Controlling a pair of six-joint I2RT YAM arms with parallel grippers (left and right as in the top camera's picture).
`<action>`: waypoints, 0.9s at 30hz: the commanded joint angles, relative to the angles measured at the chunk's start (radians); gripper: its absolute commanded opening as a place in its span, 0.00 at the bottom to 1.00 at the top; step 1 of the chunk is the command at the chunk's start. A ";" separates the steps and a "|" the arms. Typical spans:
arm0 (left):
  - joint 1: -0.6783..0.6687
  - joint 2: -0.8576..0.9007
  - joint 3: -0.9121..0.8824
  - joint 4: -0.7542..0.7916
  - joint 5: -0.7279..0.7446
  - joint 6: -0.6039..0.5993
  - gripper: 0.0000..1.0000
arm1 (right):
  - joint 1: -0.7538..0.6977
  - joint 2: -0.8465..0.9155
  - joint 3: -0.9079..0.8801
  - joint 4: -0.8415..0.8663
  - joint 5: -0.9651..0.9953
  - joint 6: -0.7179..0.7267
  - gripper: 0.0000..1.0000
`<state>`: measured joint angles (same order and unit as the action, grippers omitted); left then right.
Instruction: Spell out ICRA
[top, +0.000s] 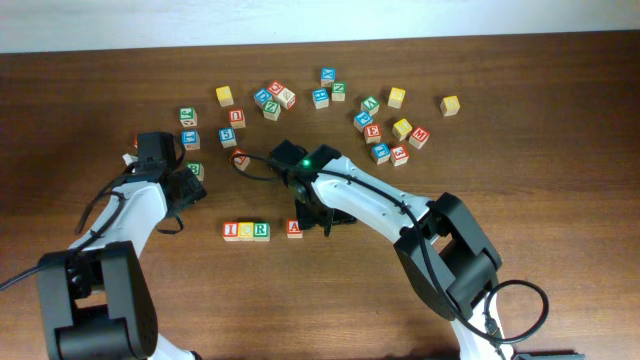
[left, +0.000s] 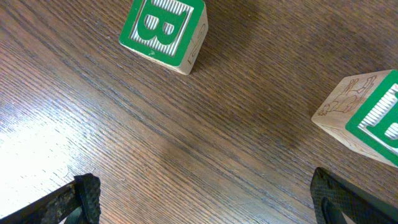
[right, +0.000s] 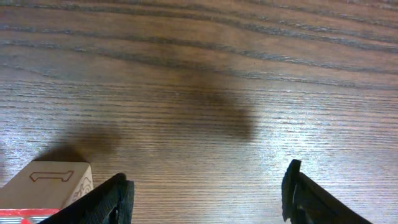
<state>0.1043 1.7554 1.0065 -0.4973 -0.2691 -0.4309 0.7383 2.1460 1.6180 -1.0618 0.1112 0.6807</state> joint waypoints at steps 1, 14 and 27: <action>0.002 0.008 0.010 -0.001 0.000 -0.002 0.99 | 0.001 -0.002 0.014 0.003 -0.002 0.009 0.68; 0.002 0.008 0.010 -0.001 0.000 -0.002 0.99 | 0.001 -0.002 0.014 0.002 -0.033 0.009 0.46; 0.002 0.008 0.010 -0.001 0.000 -0.002 0.99 | 0.001 -0.002 0.014 0.027 -0.161 0.009 0.38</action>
<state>0.1043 1.7554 1.0065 -0.4973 -0.2691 -0.4309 0.7383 2.1460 1.6180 -1.0393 0.0021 0.6827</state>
